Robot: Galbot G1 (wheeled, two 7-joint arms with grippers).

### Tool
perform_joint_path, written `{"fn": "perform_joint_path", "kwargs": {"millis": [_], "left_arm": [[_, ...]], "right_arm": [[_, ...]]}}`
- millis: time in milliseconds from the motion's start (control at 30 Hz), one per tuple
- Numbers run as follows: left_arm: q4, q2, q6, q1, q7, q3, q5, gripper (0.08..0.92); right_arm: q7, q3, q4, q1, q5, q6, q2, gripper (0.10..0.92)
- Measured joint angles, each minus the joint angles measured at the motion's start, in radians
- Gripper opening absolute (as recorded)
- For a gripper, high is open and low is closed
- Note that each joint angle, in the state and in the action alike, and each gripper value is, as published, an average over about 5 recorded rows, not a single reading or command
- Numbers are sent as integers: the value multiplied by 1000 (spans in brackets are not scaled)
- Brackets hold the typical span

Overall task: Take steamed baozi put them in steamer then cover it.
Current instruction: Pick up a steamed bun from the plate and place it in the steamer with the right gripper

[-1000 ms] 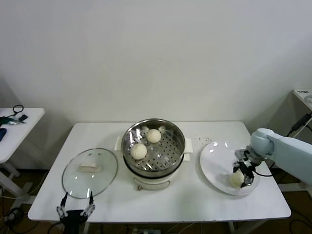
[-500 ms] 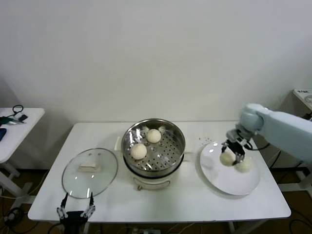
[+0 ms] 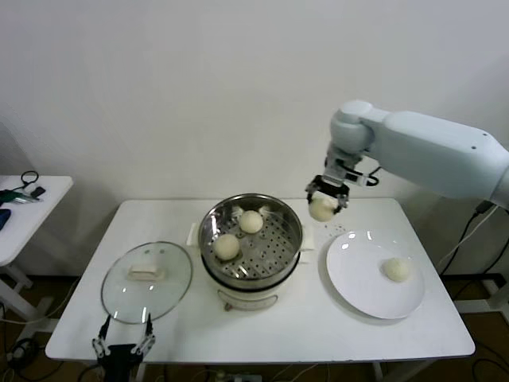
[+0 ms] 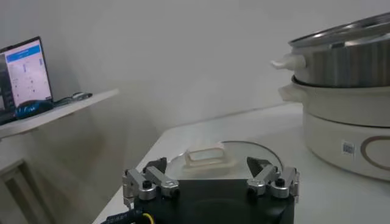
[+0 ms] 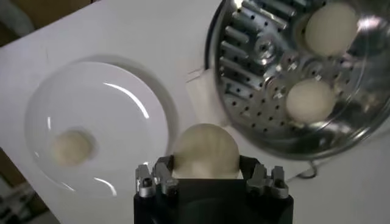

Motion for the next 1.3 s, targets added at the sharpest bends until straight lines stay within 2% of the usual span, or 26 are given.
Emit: {"fn": "perform_joint_path", "kwargs": {"millis": [567, 1100, 1300], "left_arm": [[-1, 14, 0, 9, 0, -16, -20, 823], [8, 20, 2, -8, 0, -11, -30, 823], [8, 20, 4, -12, 0, -11, -30, 823]], "right_arm": [[-11, 21, 80, -108, -123, 96, 210, 703], [8, -12, 90, -189, -187, 131, 269, 707], [15, -9, 86, -195, -203, 132, 278, 747]]}}
